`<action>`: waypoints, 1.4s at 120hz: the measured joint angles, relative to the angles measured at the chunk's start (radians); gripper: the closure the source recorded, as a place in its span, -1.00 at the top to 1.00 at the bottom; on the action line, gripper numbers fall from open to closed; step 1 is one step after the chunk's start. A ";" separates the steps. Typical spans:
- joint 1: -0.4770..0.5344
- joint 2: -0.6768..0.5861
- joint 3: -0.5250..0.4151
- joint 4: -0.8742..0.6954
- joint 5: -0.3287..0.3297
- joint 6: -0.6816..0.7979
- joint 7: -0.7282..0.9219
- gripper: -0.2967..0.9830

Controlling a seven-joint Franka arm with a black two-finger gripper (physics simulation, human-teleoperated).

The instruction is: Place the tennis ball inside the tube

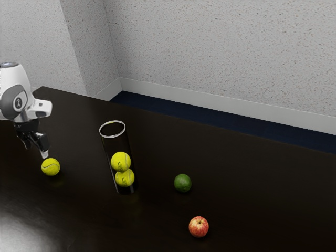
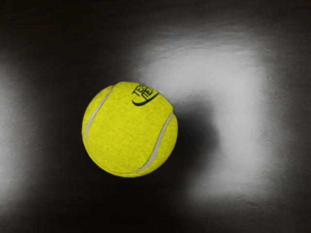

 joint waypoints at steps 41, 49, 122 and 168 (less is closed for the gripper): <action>0.041 0.152 -0.001 0.033 -0.047 0.139 0.126 0.54; 0.044 0.179 -0.007 0.042 -0.058 0.156 0.153 0.54; 0.044 0.295 -0.026 0.058 -0.117 0.259 0.300 0.05; 0.042 0.108 -0.082 0.057 -0.117 0.125 0.297 -0.30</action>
